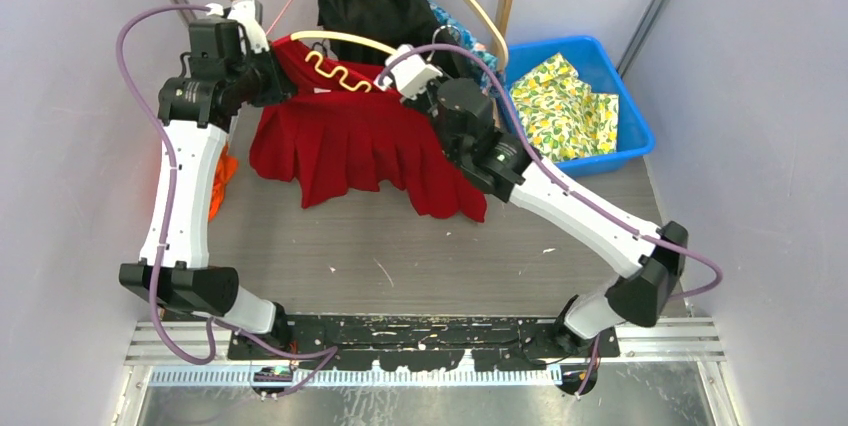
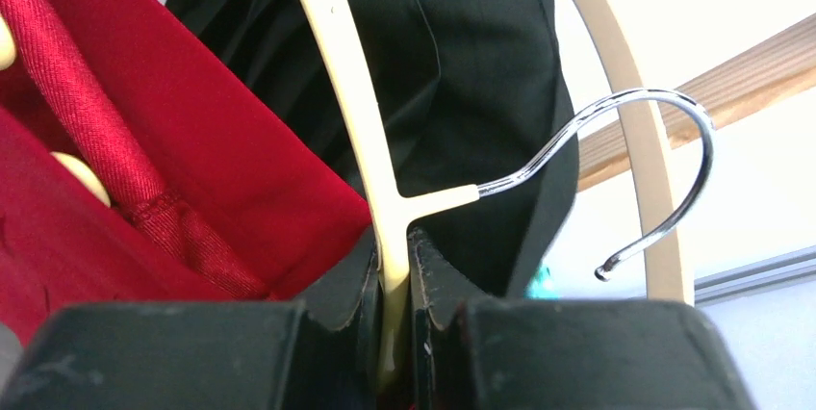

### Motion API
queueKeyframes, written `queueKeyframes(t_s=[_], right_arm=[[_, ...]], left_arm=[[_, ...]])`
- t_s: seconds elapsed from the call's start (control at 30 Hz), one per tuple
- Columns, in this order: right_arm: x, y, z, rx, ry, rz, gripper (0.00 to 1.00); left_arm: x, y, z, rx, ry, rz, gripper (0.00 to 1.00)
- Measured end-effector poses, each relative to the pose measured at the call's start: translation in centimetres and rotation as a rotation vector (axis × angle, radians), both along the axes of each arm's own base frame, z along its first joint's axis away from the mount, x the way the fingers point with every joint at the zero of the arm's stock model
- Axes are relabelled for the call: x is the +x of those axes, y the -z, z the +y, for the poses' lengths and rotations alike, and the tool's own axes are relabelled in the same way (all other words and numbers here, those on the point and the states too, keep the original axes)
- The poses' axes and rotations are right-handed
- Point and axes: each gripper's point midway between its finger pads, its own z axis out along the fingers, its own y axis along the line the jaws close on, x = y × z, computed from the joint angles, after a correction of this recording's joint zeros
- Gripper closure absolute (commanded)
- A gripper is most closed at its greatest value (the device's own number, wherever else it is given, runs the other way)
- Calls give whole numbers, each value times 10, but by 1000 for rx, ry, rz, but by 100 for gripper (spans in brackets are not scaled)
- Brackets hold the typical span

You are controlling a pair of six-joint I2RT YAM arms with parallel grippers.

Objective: Remove the skirt from the hanger

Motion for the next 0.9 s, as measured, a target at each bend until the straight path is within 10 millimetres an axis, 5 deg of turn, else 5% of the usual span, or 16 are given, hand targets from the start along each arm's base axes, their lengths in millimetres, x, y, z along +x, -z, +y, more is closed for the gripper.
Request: queueKeyframes(t_s=[0.27,0.7,0.9], right_arm=[[-22,3,-21,40,-54,7,99],[-6,-3,-38,55,-70,-5,99],[0,0,-38,37,-62,-4,99]], left_arm=[[-1,10,-16,-51,77,39,100],[6,63,-33,-113,146,117,100],[14,68,-35,-115,150,95,100]])
